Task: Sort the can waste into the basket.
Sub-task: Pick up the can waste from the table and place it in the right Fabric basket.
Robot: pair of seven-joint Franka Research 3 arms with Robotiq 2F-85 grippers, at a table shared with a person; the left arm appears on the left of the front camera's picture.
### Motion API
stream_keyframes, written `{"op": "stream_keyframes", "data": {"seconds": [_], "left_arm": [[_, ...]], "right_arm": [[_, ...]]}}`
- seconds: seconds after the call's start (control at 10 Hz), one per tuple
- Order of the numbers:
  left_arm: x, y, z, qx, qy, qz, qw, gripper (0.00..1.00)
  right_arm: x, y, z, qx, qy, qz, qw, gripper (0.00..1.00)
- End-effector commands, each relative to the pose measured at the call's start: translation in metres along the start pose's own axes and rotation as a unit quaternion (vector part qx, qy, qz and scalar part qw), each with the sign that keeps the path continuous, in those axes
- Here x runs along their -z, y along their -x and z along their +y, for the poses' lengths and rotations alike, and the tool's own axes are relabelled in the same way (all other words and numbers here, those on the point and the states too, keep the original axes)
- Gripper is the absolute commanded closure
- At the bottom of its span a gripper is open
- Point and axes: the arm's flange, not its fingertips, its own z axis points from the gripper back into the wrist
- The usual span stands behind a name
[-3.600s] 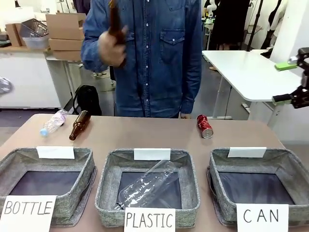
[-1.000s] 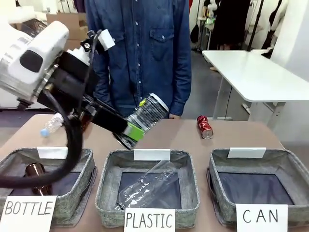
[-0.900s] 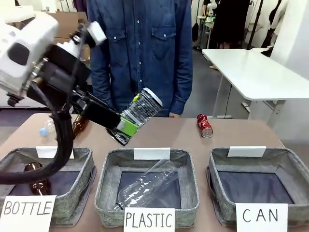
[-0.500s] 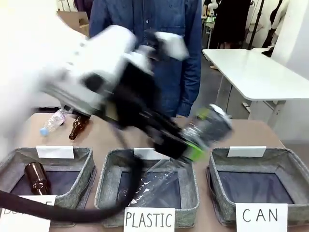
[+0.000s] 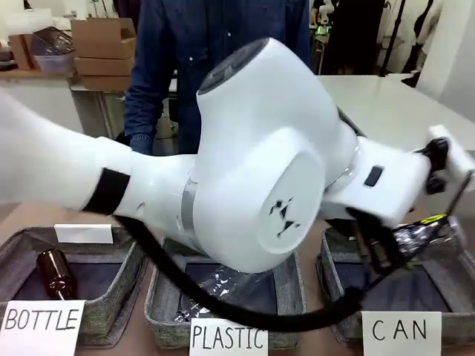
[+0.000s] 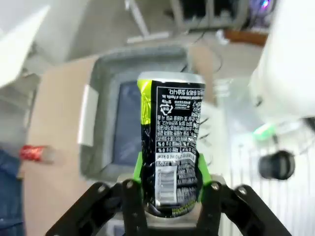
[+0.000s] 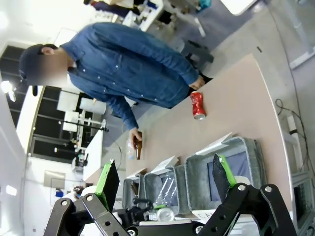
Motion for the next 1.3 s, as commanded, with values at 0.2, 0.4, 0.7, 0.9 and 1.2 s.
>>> {"op": "stream_keyframes", "data": {"seconds": [0.2, 0.4, 0.7, 0.9, 1.2], "left_arm": [[0.121, -0.034, 0.026, 0.01, -0.002, 0.08, 0.997, 0.55], [0.124, -0.038, 0.027, 0.013, -0.007, 0.082, 0.997, 0.55], [0.125, -0.042, 0.032, 0.003, -0.037, 0.033, 0.999, 0.31], [0.133, -0.043, 0.034, 0.003, -0.062, 0.012, 0.998, 0.0], [0.132, -0.036, 0.035, 0.001, -0.061, 0.02, 0.998, 0.0]], "right_arm": [[-0.004, -0.001, 0.002, 0.006, 0.001, -0.003, 1.0, 0.0], [-0.004, -0.001, 0.002, 0.006, 0.001, -0.003, 1.0, 0.0], [-0.004, -0.001, 0.002, 0.006, 0.001, -0.003, 1.0, 0.0], [-0.004, -0.001, 0.002, 0.006, 0.001, -0.003, 1.0, 0.0], [-0.004, -0.001, 0.002, 0.006, 0.001, -0.003, 1.0, 0.0]]}}
